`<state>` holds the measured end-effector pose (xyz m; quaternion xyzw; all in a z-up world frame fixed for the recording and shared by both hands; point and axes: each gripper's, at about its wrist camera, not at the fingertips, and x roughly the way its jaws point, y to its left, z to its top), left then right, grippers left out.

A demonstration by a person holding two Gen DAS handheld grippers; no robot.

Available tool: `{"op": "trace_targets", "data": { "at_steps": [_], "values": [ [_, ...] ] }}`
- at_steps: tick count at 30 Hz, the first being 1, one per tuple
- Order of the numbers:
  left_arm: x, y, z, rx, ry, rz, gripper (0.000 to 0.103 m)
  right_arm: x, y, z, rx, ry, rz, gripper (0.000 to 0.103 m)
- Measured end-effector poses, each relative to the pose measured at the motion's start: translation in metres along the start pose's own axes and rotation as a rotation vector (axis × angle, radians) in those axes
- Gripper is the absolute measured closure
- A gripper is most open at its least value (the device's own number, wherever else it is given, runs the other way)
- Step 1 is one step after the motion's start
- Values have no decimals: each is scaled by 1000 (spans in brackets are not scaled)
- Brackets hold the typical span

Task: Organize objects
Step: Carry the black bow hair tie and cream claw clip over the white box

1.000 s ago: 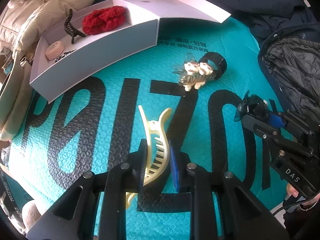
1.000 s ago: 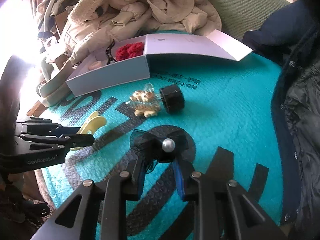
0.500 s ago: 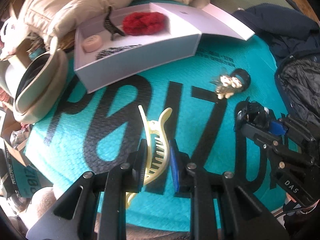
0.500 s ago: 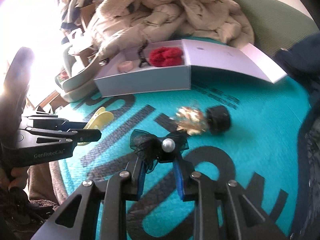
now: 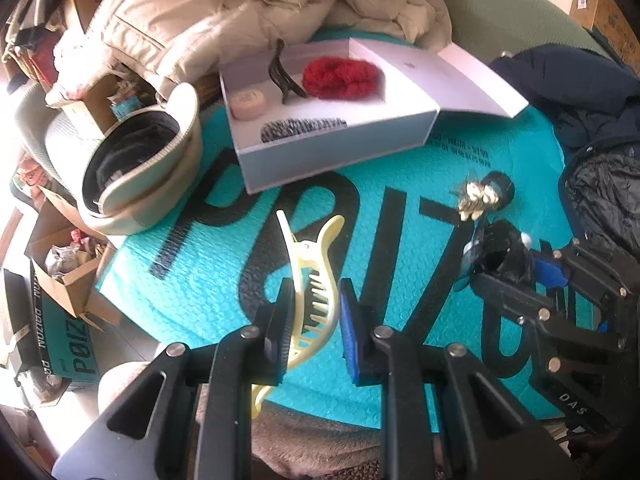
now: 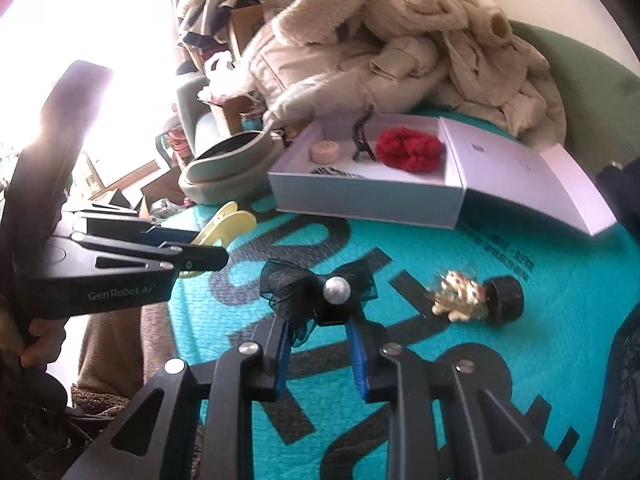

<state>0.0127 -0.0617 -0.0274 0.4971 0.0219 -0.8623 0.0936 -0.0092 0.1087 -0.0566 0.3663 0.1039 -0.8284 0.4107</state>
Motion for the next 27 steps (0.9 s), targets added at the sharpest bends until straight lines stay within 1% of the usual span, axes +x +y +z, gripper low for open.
{"op": "trace_targets", "data": {
  "at_steps": [6,15,17,19,20,27],
  "values": [
    [-27,8,10,11,-49,32,83,-14,14,16,-44,-30,8,79],
    [-44,16,26,24,-73,53,83,-20,17,41,-65,-44,7,79],
    [-45,18,31,25,-73,45,83,-19,17,48,-69,-43,6,79],
    [-46,24,39,9,-68,-10,83,-18,16,53,-70,-42,1,79],
    [-45,25,43,9,-66,-19,83,-18,15,57,-71,-43,1,79],
    [-42,31,77,36,-88,5,83,-7,6,87,-95,-54,-16,79]
  ]
}}
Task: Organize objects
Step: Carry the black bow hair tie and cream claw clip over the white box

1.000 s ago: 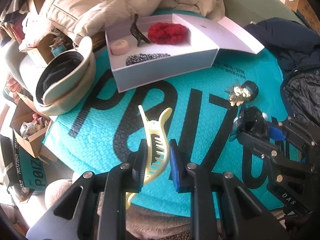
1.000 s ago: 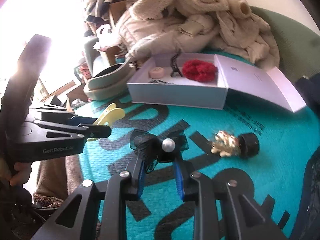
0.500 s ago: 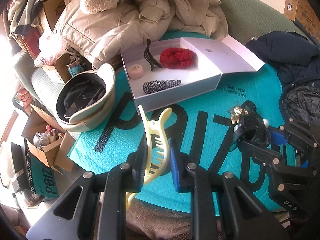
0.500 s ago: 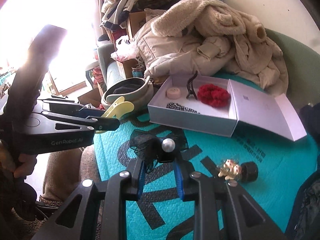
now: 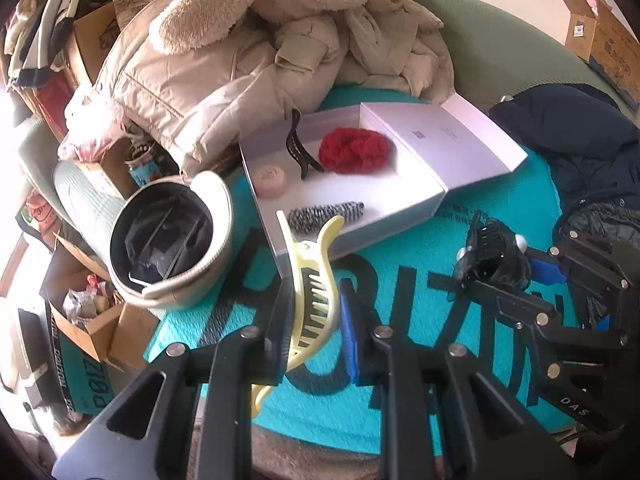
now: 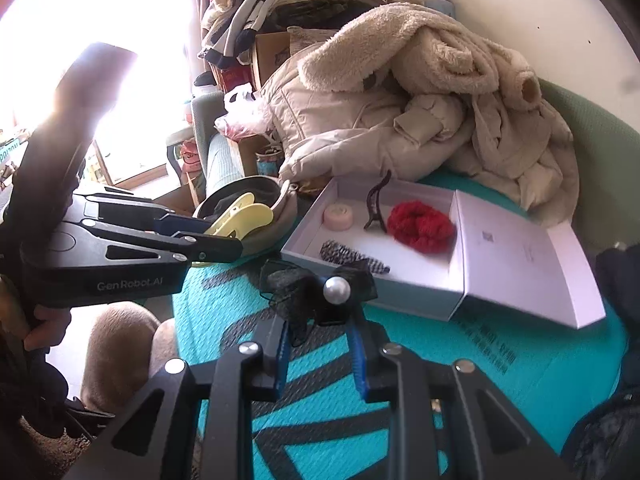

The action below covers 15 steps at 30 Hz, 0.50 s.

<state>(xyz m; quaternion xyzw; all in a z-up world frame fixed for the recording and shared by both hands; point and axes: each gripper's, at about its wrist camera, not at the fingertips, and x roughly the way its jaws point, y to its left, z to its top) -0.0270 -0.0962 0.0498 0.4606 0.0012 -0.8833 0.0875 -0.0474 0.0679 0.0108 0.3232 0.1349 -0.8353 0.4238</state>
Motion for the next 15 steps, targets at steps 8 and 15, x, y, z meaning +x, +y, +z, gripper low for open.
{"op": "trace_targets", "data": {
  "at_steps": [8,15],
  "values": [
    [21,15,36,0,4,6,83,24,-15,30,-32,-19,-3,79],
    [53,32,61,-17,24,1,83,50,-27,54,-57,-33,5,79]
  ]
}}
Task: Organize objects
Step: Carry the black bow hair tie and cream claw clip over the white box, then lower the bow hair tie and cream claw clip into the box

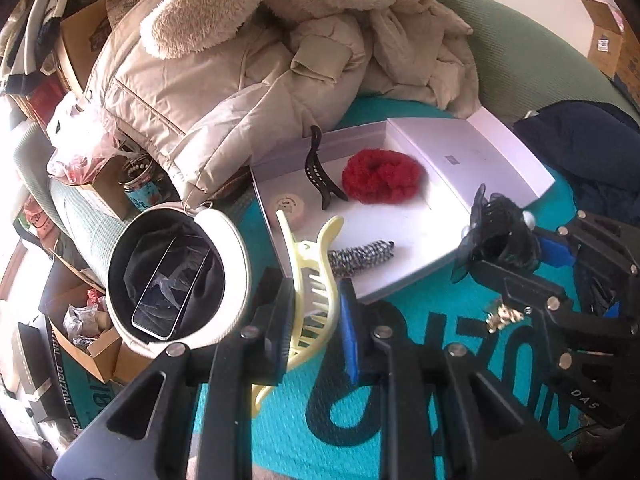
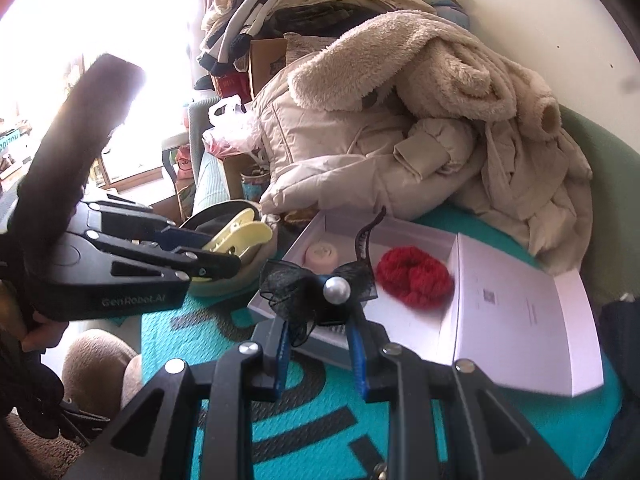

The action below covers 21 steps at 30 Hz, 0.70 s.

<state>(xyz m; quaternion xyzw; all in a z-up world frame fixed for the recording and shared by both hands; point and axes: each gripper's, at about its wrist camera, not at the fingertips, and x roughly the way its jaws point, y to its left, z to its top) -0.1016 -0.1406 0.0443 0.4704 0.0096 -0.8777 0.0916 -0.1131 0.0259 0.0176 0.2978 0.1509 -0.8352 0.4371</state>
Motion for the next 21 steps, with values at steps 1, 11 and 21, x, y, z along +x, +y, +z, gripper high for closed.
{"op": "trace_targets", "data": {
  "at_steps": [1,11,21],
  "values": [
    [6,2,4,-4,5,-1,83,3,-1,2,-3,0,1,79],
    [60,15,30,-3,52,-15,83,50,-19,17,-18,30,14,79],
    [104,27,60,1,67,-16,83,92,-43,28,11,64,13,79]
  ]
}}
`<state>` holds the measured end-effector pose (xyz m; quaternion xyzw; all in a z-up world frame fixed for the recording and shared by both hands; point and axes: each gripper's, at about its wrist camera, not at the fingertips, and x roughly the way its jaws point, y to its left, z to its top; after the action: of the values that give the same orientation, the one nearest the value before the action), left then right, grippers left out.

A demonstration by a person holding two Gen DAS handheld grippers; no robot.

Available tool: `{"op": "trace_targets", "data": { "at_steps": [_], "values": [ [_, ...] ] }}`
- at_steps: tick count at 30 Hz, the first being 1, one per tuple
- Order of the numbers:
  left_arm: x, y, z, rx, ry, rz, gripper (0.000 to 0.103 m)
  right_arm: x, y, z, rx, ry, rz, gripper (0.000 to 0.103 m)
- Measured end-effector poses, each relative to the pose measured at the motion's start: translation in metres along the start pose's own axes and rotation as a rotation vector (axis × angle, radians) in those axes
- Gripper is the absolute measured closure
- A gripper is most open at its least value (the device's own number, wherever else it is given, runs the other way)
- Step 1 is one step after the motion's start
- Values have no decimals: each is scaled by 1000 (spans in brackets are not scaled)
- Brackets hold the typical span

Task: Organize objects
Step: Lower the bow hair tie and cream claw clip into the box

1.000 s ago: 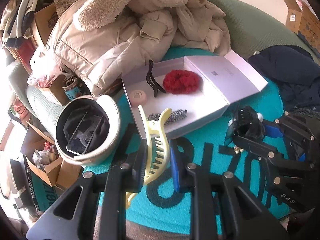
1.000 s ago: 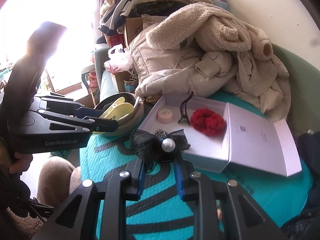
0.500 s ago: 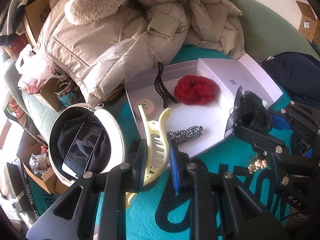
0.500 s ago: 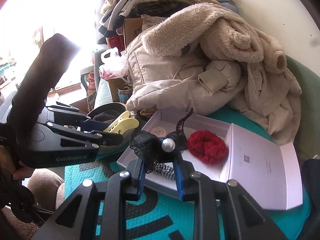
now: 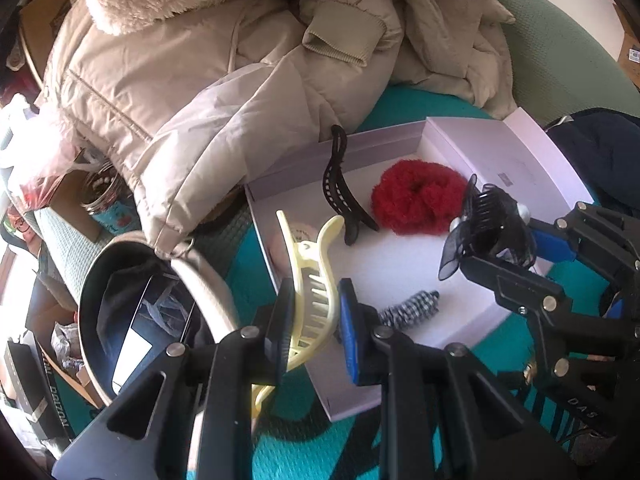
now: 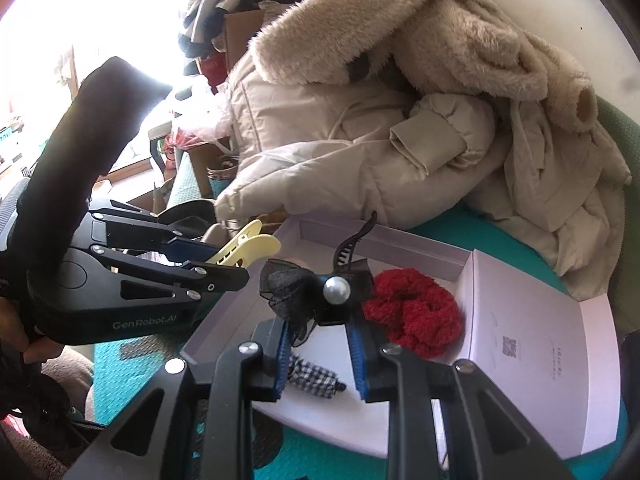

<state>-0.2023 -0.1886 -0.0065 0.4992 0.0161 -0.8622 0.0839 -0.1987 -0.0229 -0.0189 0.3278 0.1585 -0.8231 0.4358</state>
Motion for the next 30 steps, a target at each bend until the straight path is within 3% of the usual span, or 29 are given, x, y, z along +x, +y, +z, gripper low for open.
{"op": "trace_targets", "data": {
  "at_steps": [16,30],
  "values": [
    [51,0,45,32,6,19,83,47,-40,22,18,29,-19,79],
    [86,-9,65,81,27,52,83,78,-65,31,35,88,-53,79]
  ]
}}
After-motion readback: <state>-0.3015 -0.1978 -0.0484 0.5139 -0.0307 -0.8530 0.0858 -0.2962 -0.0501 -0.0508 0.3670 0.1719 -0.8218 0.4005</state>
